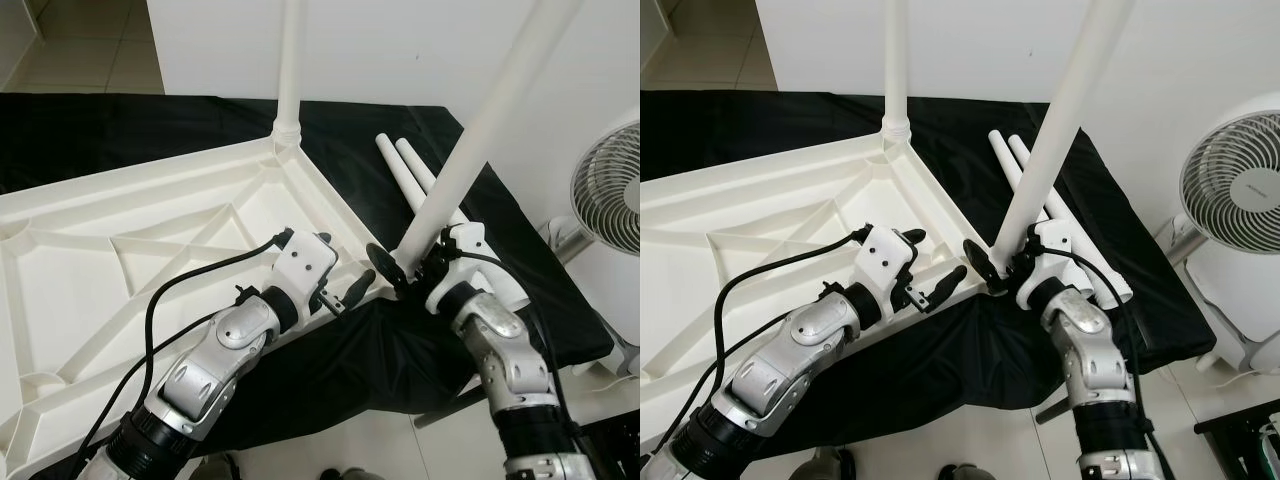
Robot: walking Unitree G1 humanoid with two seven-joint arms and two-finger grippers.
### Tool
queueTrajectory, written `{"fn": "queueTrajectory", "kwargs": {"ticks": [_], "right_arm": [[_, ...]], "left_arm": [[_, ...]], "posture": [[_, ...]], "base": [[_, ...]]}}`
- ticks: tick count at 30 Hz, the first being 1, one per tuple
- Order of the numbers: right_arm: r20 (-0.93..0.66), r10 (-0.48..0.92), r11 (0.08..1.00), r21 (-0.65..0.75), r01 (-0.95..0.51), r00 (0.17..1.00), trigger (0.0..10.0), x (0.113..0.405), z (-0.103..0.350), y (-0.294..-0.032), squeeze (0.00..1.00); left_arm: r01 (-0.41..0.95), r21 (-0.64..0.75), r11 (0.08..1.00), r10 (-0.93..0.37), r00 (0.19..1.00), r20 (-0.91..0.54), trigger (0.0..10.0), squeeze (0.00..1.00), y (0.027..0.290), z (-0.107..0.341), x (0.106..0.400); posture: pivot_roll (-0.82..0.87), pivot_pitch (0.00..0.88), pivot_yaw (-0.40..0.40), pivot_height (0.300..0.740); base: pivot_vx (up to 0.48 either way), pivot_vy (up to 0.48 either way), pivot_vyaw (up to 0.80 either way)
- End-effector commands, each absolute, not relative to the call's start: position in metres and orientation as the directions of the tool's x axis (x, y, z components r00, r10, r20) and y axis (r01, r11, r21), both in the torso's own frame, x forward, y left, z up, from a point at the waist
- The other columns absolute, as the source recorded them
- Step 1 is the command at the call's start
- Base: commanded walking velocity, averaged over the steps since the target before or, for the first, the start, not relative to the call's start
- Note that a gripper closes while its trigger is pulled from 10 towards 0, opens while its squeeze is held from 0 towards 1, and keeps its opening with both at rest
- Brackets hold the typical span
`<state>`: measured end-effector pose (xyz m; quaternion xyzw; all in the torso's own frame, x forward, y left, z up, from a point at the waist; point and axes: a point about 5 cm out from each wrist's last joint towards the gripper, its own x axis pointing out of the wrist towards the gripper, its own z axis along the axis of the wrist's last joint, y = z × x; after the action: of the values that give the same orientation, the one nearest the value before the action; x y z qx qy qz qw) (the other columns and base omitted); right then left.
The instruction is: Building children table
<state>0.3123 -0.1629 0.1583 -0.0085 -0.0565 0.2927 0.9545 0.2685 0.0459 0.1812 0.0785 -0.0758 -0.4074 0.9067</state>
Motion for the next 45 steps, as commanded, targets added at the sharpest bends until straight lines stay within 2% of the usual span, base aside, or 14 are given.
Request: {"fn": "queueTrajectory", "kwargs": {"ticks": [1,2,3,10,16,17,19,20,21,29,36,41,42,45], "right_arm": [[0.078,0.584,0.811,-0.039,-0.583,0.808,2.1,0.312,0.152,-0.167,0.00],[0.078,0.584,0.811,-0.039,-0.583,0.808,2.1,0.312,0.152,-0.167,0.00],[0.060,0.609,0.793,-0.036,-0.608,0.791,0.0,0.311,0.147,-0.170,0.00],[0.060,0.627,0.779,-0.038,-0.626,0.777,0.0,0.308,0.145,-0.171,0.00],[0.105,0.521,0.853,-0.036,-0.520,0.847,0.5,0.307,0.148,-0.176,0.00],[0.110,0.496,0.867,-0.021,-0.497,0.861,4.3,0.306,0.148,-0.176,0.00],[0.114,0.482,0.875,-0.011,-0.484,0.869,4.3,0.305,0.148,-0.176,0.00],[0.122,0.448,0.892,-0.001,-0.452,0.886,9.8,0.303,0.148,-0.174,0.00],[0.118,0.405,0.914,-0.010,-0.406,0.907,10.0,0.303,0.147,-0.174,0.00],[0.105,0.270,0.962,0.015,-0.273,0.957,10.0,0.294,0.143,-0.161,0.00],[0.075,-0.111,0.994,0.030,0.109,0.991,10.0,0.287,0.143,-0.150,0.00],[0.083,-0.149,0.988,0.058,0.145,0.985,10.0,0.282,0.147,-0.147,0.00],[0.083,-0.144,0.988,0.069,0.139,0.986,10.0,0.282,0.147,-0.150,0.32],[0.082,-0.144,0.987,0.077,0.138,0.986,10.0,0.282,0.147,-0.151,0.32]], "left_arm": [[0.839,0.220,0.498,-0.864,0.503,0.035,10.0,0.00,0.036,0.178,0.260],[0.839,0.220,0.498,-0.864,0.503,0.035,10.0,0.00,0.036,0.178,0.260],[0.841,0.219,0.495,-0.865,0.501,0.032,10.0,0.00,0.036,0.178,0.259],[0.843,0.218,0.492,-0.867,0.498,0.028,10.0,0.00,0.036,0.177,0.259],[0.852,0.209,0.480,-0.874,0.486,0.023,10.0,0.00,0.036,0.177,0.256],[0.853,0.208,0.479,-0.874,0.485,0.023,10.0,0.00,0.036,0.177,0.256],[0.853,0.208,0.478,-0.874,0.485,0.022,10.0,0.00,0.037,0.177,0.255],[0.856,0.204,0.476,-0.876,0.482,0.023,10.0,0.00,0.036,0.177,0.254],[0.856,0.198,0.477,-0.876,0.482,0.026,10.0,0.00,0.036,0.177,0.254],[0.863,0.184,0.471,-0.880,0.475,0.028,10.0,0.00,0.034,0.176,0.250],[0.867,0.174,0.466,-0.882,0.470,0.024,10.0,0.00,0.033,0.175,0.247],[0.869,0.165,0.467,-0.883,0.469,0.026,10.0,0.00,0.034,0.175,0.246],[0.869,0.165,0.466,-0.883,0.469,0.025,10.0,0.00,0.033,0.175,0.245],[0.869,0.165,0.466,-0.883,0.469,0.024,10.0,0.00,0.033,0.174,0.245]], "posture": [[0.09,0.099,-0.097,0.740],[0.09,0.099,-0.097,0.740],[0.09,0.100,-0.094,0.740],[0.09,0.103,-0.091,0.740],[0.08,0.113,-0.083,0.740],[0.08,0.119,-0.084,0.740],[0.08,0.119,-0.084,0.740],[0.08,0.119,-0.084,0.740],[0.08,0.121,-0.090,0.740],[0.07,0.133,-0.092,0.740],[0.07,0.138,-0.094,0.740],[0.07,0.138,-0.094,0.740],[0.06,0.135,-0.098,0.740],[0.06,0.135,-0.098,0.740]], "base": [[0.000,0.000,0.00],[0.000,0.000,0.00],[0.000,0.000,0.00],[0.000,0.000,0.00],[0.000,0.000,0.00],[0.000,0.000,0.00],[0.000,0.000,0.00],[0.000,0.000,0.00],[0.000,0.000,0.00],[0.000,0.000,0.00],[0.000,0.000,0.00],[0.000,0.000,0.00],[0.000,0.000,0.00],[0.000,0.000,0.00]]}}
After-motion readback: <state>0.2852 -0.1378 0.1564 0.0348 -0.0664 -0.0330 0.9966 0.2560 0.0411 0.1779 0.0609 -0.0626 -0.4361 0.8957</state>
